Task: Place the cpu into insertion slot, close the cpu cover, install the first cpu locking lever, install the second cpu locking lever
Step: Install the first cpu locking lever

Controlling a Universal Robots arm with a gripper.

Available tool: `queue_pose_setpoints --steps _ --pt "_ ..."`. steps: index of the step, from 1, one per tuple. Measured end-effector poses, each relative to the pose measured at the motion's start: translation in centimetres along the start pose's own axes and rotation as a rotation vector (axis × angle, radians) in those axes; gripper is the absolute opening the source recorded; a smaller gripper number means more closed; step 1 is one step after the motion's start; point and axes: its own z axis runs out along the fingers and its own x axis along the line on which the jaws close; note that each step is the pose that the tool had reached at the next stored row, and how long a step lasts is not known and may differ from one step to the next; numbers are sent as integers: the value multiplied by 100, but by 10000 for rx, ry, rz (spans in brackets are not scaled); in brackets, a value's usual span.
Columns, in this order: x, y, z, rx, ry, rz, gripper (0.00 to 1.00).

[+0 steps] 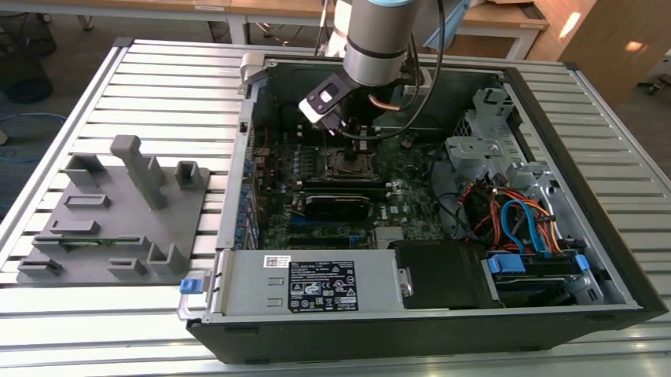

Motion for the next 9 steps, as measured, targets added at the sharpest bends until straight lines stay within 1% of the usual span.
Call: queue_pose_setpoints --steps 9 --pt "0 -1 -20 1 8 0 10"
